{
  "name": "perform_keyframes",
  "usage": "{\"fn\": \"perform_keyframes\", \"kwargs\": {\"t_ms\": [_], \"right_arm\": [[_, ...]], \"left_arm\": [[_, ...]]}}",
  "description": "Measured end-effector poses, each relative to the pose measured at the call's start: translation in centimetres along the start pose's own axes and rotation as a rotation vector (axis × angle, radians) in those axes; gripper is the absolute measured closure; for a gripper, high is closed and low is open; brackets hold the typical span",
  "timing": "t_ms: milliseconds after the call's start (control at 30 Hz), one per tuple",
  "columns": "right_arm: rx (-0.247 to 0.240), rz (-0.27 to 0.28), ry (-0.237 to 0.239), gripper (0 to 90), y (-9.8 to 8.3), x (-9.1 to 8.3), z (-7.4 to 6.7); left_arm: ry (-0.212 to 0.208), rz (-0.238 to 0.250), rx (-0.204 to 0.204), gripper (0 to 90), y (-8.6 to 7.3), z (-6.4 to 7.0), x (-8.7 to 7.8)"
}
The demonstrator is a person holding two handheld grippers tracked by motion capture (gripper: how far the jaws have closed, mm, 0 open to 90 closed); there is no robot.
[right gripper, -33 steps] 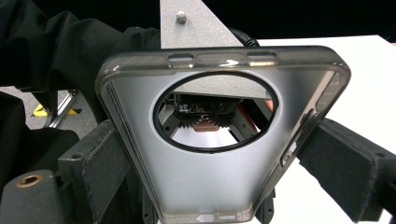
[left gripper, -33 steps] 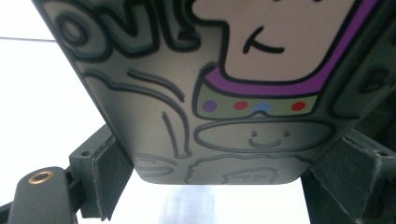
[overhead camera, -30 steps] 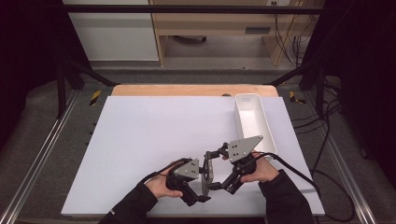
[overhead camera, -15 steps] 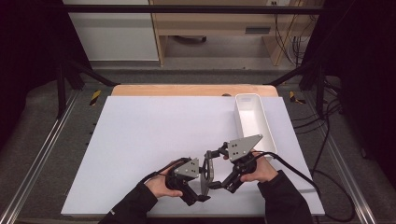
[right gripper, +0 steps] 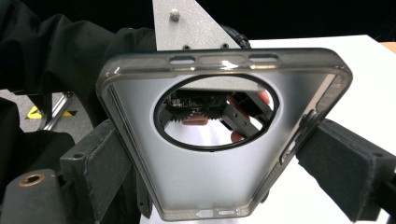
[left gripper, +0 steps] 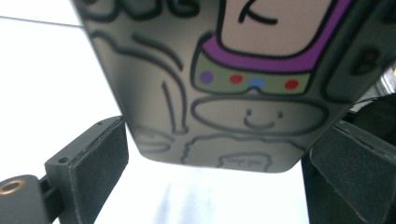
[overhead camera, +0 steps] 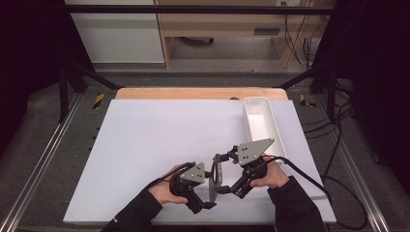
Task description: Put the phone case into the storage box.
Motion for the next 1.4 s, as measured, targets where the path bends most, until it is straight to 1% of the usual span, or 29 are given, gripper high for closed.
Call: {"fn": "perform_keyframes", "kwargs": {"t_ms": [133,200,300,367,433,500,633,667,733,900,1067,1133,1267,1333,1400], "right_arm": [[0.003,0.011,-0.044,11.8,0.4,-0.5,0.3],[0.004,0.022,-0.077,11.7,0.6,-0.8,0.5],[0.002,0.033,-0.117,11.7,0.9,-1.1,0.8],[0.002,0.036,-0.140,11.7,1.1,-1.4,0.9],[0.001,0.034,-0.162,11.7,1.3,-1.6,1.1],[0.002,0.034,-0.182,11.7,1.4,-1.9,1.2],[0.010,0.043,-0.223,11.7,1.7,-2.3,1.5],[0.012,0.044,-0.234,11.6,1.8,-2.4,1.6],[0.014,0.052,-0.255,11.6,2.0,-2.6,1.7],[0.026,0.067,-0.308,11.6,2.3,-3.0,2.1],[0.042,0.100,-0.376,11.6,2.8,-3.6,2.5],[0.047,0.110,-0.397,11.6,3.0,-3.9,2.6],[0.050,0.117,-0.441,11.6,3.3,-4.4,2.7],[0.052,0.117,-0.457,11.6,3.4,-4.6,2.8],[0.055,0.121,-0.473,11.6,3.5,-4.8,2.9]], "left_arm": [[0.026,0.019,-0.005,3.6,0.1,-0.2,-0.7],[0.050,0.022,-0.007,3.4,0.0,-0.3,-1.2],[0.090,0.030,-0.024,2.6,-0.2,-0.5,-2.1],[0.128,0.030,-0.040,2.5,-0.4,-0.8,-2.7],[0.154,0.045,-0.053,2.5,-0.6,-1.0,-3.3],[0.192,0.056,-0.071,2.0,-0.7,-1.3,-3.9],[0.261,0.095,-0.104,0.9,-1.2,-1.7,-5.2],[0.271,0.103,-0.114,0.9,-1.4,-1.8,-5.6],[0.307,0.111,-0.127,0.9,-1.7,-1.9,-6.4],[0.370,0.142,-0.174,0.8,-2.5,-2.4,-8.1],[0.437,0.191,-0.210,0.6,-3.1,-2.9,-9.5],[0.460,0.206,-0.227,0.6,-3.3,-3.1,-10.1],[0.512,0.231,-0.250,0.6,-4.0,-3.5,-11.3],[0.530,0.242,-0.266,0.7,-4.5,-3.7,-11.7],[0.557,0.244,-0.266,0.8,-4.9,-3.9,-12.2]]}}
Point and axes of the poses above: each handheld gripper's, and its own axes: x roughly forward along the jaws, y roughly out of its top, z roughly to its right, the point moved 3 cm from there along x, roughly forward along the jaws, and after that the axes turned 10 degrees about z, right-handed, at the moved point
